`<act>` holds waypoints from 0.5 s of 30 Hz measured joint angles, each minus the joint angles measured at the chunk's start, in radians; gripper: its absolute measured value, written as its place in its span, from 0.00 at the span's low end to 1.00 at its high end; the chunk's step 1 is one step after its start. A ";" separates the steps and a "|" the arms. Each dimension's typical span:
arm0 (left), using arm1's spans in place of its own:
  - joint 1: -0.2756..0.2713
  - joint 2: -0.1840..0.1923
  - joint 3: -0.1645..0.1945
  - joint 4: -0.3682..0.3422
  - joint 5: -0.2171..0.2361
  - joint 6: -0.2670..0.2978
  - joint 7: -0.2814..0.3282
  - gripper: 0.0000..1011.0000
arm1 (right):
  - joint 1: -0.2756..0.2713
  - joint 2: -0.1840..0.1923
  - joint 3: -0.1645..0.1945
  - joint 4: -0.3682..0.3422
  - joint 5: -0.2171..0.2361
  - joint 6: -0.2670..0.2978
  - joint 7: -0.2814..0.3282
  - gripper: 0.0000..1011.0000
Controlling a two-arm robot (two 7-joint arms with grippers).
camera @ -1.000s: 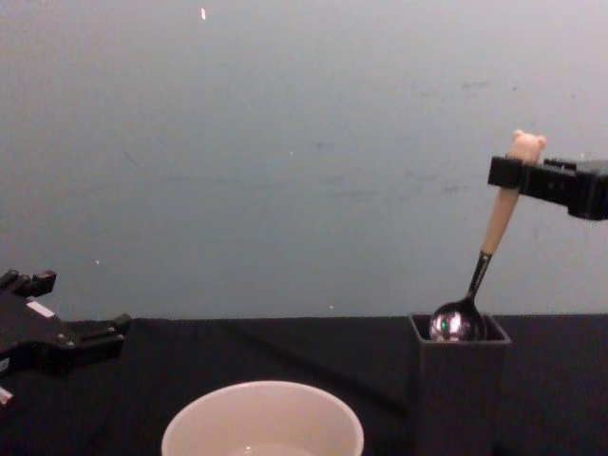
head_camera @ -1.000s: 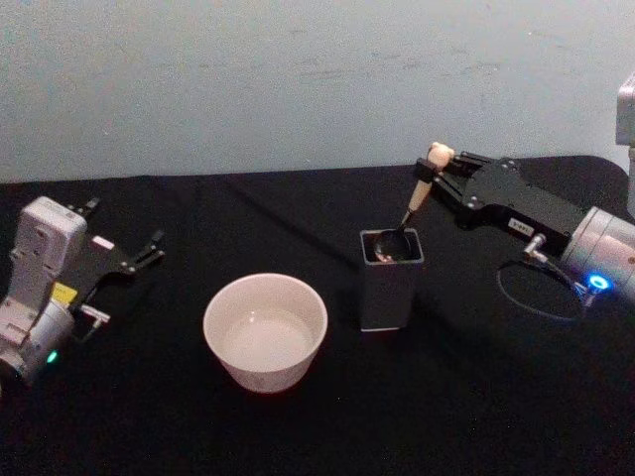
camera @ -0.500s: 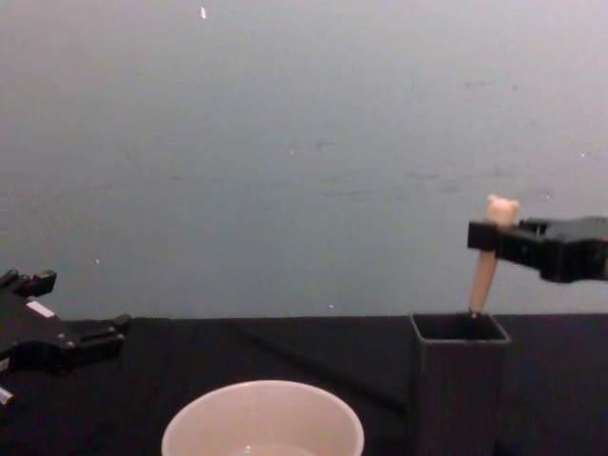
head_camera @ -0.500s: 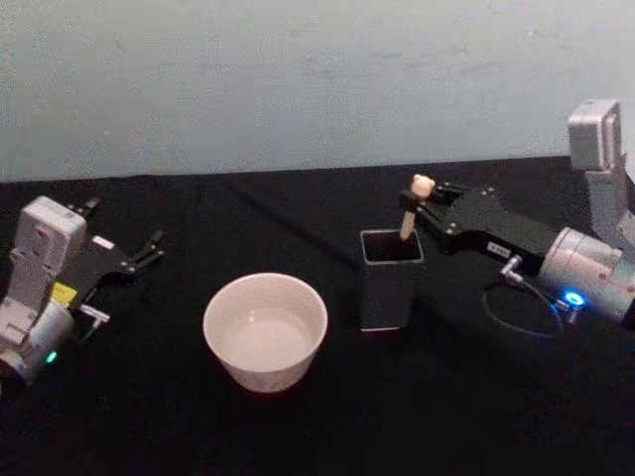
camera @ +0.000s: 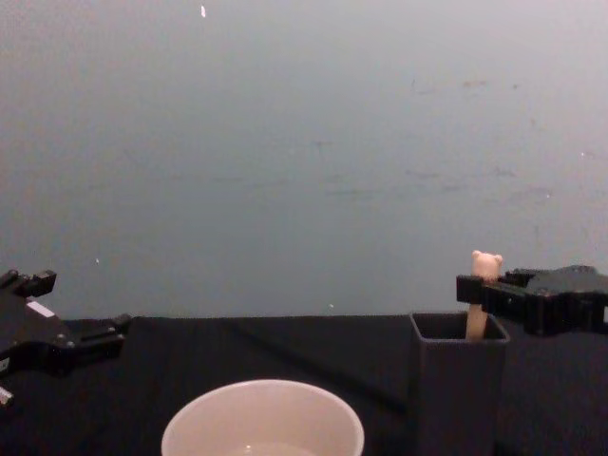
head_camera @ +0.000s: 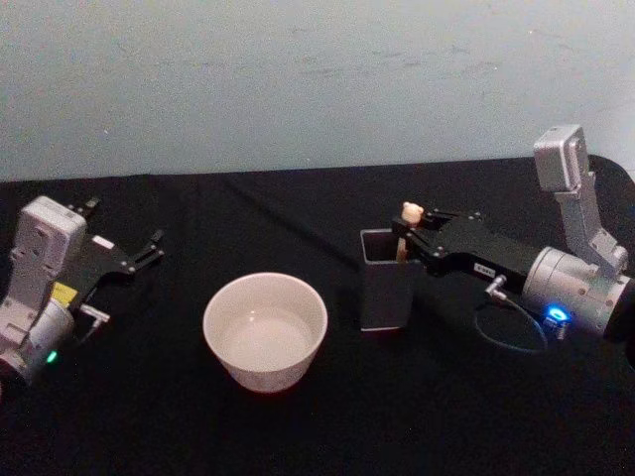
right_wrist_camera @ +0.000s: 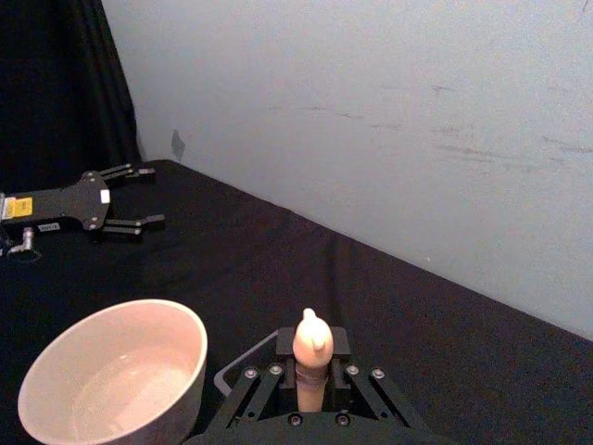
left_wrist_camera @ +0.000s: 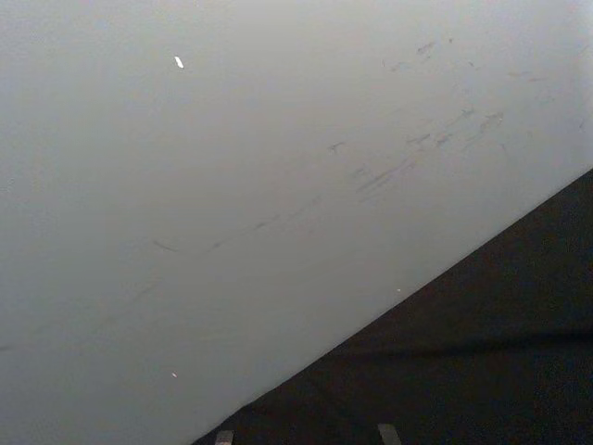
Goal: Pick up the stirring spoon with one hand, stir inside the cup, then place it back in its original position.
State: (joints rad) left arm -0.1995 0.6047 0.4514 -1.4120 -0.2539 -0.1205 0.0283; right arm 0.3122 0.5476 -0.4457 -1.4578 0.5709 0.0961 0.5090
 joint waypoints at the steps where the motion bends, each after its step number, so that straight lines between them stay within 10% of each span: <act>1: 0.000 0.000 0.000 0.000 0.000 0.000 0.000 0.99 | 0.001 -0.001 0.000 0.002 -0.001 0.000 0.000 0.21; 15: 0.000 0.000 0.000 0.000 0.000 0.000 0.000 0.99 | 0.006 -0.014 0.002 0.020 -0.017 0.010 0.010 0.21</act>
State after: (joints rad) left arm -0.1995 0.6047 0.4514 -1.4119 -0.2539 -0.1205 0.0283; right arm 0.3183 0.5336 -0.4440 -1.4376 0.5538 0.1064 0.5194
